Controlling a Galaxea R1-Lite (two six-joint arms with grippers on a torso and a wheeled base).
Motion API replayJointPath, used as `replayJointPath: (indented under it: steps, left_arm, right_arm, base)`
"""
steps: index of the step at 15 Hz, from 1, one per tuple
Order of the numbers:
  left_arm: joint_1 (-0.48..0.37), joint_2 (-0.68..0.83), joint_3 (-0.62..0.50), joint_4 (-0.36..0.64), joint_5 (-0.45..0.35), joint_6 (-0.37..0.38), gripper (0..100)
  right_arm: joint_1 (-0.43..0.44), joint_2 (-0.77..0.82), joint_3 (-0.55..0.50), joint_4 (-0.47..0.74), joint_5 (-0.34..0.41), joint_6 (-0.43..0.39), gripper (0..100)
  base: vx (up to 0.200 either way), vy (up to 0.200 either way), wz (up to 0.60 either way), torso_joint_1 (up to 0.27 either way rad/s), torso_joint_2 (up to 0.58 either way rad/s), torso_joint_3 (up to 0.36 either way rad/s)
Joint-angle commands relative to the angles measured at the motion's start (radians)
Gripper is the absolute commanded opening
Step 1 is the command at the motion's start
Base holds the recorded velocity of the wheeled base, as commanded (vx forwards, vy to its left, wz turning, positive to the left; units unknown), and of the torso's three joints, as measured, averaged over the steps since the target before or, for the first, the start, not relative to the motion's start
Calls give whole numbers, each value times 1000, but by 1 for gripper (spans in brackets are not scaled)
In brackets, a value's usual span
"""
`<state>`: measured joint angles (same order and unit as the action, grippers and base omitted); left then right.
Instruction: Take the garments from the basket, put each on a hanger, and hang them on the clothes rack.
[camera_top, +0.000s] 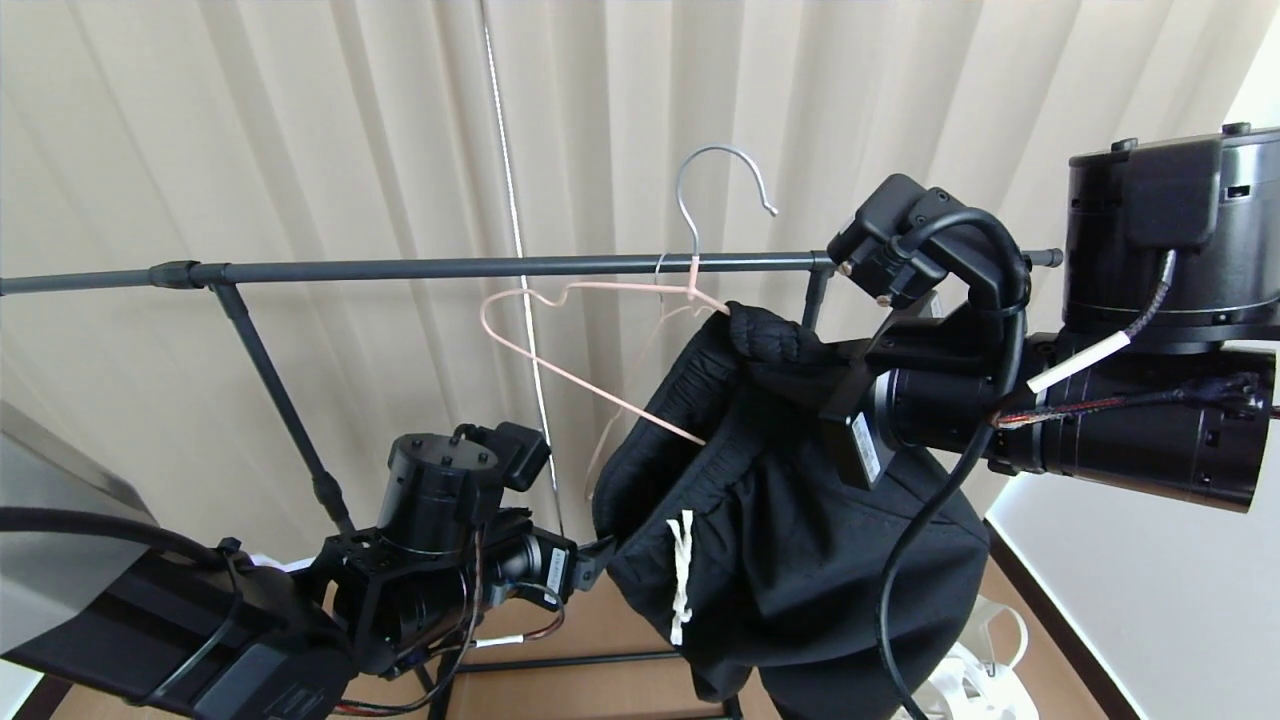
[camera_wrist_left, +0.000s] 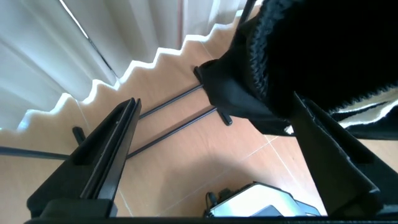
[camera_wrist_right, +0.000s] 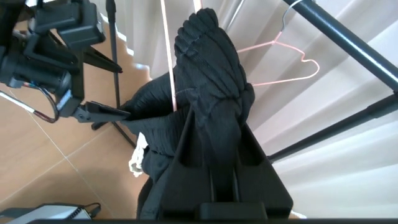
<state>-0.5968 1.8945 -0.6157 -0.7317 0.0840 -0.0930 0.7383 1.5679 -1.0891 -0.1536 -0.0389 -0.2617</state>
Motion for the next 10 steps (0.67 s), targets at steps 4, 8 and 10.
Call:
replayJointPath:
  steps: [4,8,10]
  left_arm:
    - [0,15,-9,0,2,-11,100]
    - [0,12,-15,0,5,-13,0]
    - [3,9,-16,0,5,-13,0]
  right_arm:
    - [32,-9,0,-1,-1,22,0]
    - [32,-14,0,-1,1,24,0]
    - [30,-22,6,-1,-1,44,0]
  base:
    - [0,0,0,0,0,0]
    - [0,0,0,0,0,0]
    - [0,0,0,0,0,0]
